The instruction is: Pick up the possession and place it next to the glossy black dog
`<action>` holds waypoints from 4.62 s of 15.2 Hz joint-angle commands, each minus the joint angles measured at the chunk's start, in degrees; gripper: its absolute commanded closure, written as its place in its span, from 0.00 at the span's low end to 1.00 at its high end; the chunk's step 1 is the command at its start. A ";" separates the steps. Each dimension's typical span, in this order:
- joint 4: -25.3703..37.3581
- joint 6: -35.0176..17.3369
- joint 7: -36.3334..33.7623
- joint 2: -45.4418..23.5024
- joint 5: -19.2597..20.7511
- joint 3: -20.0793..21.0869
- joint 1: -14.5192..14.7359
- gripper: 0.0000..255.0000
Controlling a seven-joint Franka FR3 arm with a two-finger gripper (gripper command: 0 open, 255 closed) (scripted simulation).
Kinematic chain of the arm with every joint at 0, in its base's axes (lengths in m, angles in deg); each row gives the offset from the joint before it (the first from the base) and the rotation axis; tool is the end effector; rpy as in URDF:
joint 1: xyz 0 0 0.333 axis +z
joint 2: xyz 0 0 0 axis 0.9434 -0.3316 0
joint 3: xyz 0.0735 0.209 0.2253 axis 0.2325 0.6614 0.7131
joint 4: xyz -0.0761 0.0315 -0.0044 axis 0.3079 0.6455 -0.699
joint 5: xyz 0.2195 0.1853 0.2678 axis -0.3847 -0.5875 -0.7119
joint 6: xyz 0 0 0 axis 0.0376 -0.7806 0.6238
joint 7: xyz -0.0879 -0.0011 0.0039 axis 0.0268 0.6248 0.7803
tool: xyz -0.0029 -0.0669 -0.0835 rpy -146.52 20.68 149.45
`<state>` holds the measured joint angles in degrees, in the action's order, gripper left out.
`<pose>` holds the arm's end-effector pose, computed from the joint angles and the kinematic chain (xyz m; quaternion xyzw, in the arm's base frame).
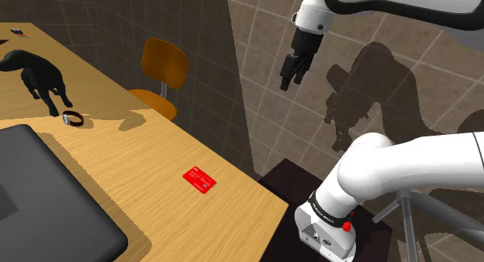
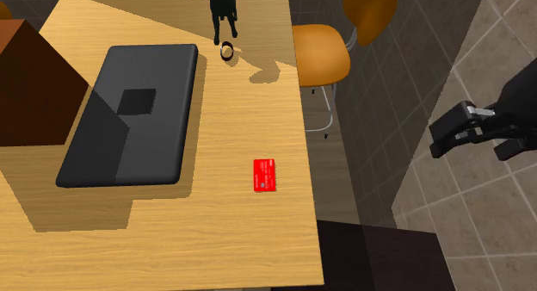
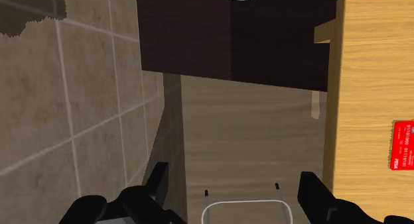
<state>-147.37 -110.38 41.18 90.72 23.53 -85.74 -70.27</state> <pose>0.2988 -0.0022 0.5737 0.9994 0.0263 -0.0194 0.0138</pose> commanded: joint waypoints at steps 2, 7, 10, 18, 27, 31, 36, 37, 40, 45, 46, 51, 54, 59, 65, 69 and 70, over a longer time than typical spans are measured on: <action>-2.21 -1.97 -0.92 1.46 -0.85 0.91 0.51 0.00; -12.30 -12.29 -5.64 7.51 -5.34 6.10 3.66 0.00; -17.52 -19.02 -8.65 9.86 -8.25 9.89 5.98 0.00; -27.36 -40.26 -18.01 8.69 -15.99 22.97 12.57 0.00; -28.59 -69.22 -32.83 -6.80 -18.20 45.39 9.23 0.00; -26.82 -77.67 -38.74 -12.04 -15.52 56.27 0.96 0.00; -25.90 -83.24 -40.47 -16.72 -12.83 63.09 -7.67 0.00; -25.67 -84.30 -40.88 -17.55 -12.22 64.76 -9.74 0.00; -25.52 -84.91 -41.09 -18.00 -11.89 65.79 -10.99 0.00; -25.53 -84.90 -41.09 -18.00 -11.90 65.79 -10.98 0.00; -25.53 -84.90 -41.09 -18.00 -11.90 65.79 -10.98 1.00; -25.52 -84.40 -40.96 -17.69 -12.11 65.15 -10.19 1.00; -25.57 -84.14 -40.86 -17.50 -12.25 64.70 -9.66 1.00; -24.89 -80.70 -38.92 -15.73 -13.17 59.83 -5.48 1.00; -23.47 -74.47 -36.07 -12.03 -14.60 53.24 0.08 1.00; -22.21 -70.43 -34.49 -9.65 -15.14 49.93 2.47 1.00; -21.86 -69.44 -34.14 -9.08 -15.23 49.20 2.94 1.00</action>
<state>-169.50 -180.90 6.63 80.97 8.45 -35.68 -67.97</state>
